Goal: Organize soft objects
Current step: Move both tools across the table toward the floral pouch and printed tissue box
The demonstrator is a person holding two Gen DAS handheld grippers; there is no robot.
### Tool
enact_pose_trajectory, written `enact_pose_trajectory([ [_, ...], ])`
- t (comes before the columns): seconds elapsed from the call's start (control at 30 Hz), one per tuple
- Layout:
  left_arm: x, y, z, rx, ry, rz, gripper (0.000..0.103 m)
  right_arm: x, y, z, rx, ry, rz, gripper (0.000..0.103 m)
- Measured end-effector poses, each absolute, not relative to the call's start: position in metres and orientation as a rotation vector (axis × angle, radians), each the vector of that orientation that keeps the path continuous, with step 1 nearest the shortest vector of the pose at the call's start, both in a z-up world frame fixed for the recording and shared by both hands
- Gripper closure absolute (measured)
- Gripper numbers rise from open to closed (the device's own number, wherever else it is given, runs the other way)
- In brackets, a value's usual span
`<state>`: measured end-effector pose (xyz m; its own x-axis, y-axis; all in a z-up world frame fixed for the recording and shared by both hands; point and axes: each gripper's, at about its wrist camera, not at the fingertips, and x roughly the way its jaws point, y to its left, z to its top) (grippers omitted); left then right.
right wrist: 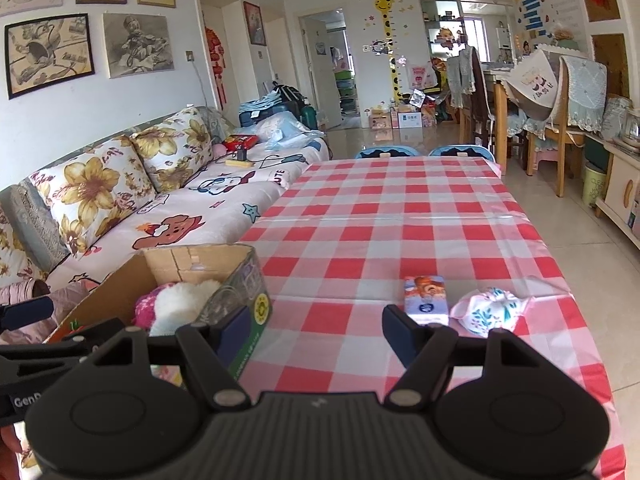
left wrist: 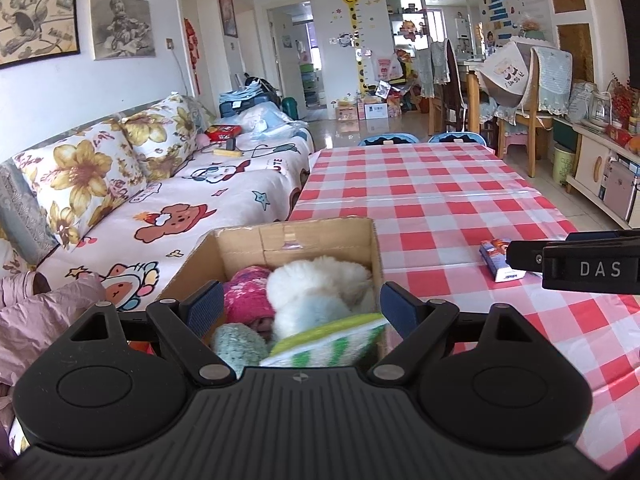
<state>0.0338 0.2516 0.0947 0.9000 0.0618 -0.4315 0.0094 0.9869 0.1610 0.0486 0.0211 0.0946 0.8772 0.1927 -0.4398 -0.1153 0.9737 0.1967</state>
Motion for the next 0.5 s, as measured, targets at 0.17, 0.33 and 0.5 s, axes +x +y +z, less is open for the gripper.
enact_pose_trajectory([
  [0.17, 0.033, 0.249, 0.094, 0.178, 0.446, 0.009, 0.0, 0.044, 0.007, 0.092, 0.175, 0.467, 0.137, 0.031],
  [0.33, 0.028, 0.242, 0.092, 0.201, 0.44, -0.013, 0.0, 0.04, -0.006, 0.091, 0.196, 0.461, 0.12, 0.031],
  [0.5, 0.028, 0.242, 0.091, 0.217, 0.442, -0.03, 0.0, 0.035, -0.017, 0.089, 0.187, 0.451, 0.097, 0.029],
])
